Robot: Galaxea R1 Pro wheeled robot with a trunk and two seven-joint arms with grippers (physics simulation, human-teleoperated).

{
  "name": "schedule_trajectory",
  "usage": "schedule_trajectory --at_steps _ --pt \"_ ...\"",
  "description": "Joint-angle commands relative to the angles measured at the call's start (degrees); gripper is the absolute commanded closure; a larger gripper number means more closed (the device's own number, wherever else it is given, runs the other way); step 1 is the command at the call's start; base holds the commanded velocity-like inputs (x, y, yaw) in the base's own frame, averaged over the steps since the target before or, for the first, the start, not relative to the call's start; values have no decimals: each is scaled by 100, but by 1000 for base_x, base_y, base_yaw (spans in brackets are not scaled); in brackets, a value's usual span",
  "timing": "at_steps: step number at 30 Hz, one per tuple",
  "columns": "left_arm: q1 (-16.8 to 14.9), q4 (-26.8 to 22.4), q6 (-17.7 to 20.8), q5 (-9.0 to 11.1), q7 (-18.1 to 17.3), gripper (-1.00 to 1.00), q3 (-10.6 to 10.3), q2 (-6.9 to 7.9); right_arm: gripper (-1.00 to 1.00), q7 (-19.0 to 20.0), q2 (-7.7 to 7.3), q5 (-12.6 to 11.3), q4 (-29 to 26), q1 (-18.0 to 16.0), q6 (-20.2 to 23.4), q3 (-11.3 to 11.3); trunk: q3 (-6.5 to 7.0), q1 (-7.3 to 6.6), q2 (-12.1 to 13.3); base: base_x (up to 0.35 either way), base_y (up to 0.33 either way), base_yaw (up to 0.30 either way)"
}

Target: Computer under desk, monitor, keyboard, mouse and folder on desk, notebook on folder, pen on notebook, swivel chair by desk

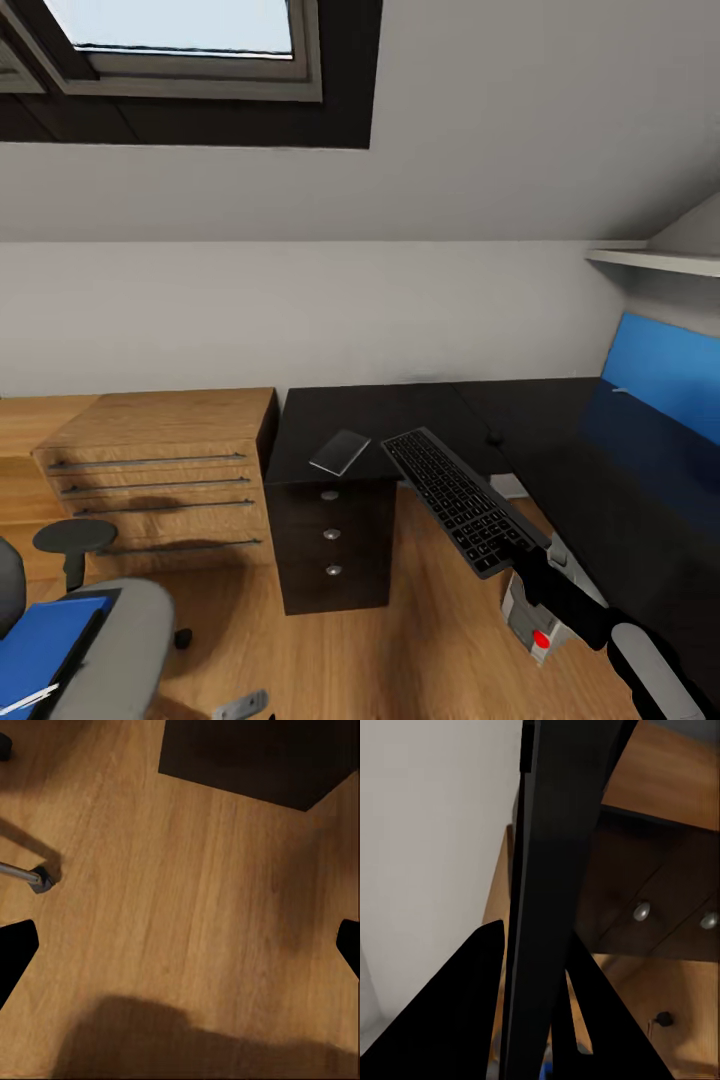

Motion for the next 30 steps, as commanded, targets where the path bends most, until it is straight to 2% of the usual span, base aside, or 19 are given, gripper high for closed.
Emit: schedule_trajectory --at_steps 1,15,30 --pt "-2 0 -12 36 4 -100 11 -4 100 15 -1 -63 2 -5 52 -11 -6 -3 -4 -290 -183 0" --pt "-2 0 -15 36 5 -100 8 -9 100 15 -4 -58 2 -5 55 -11 -6 -3 -4 -269 -163 0" --pt "-2 0 -15 36 6 -100 10 -8 100 15 -4 -59 2 -5 55 -11 -6 -3 -4 -23 -4 0"
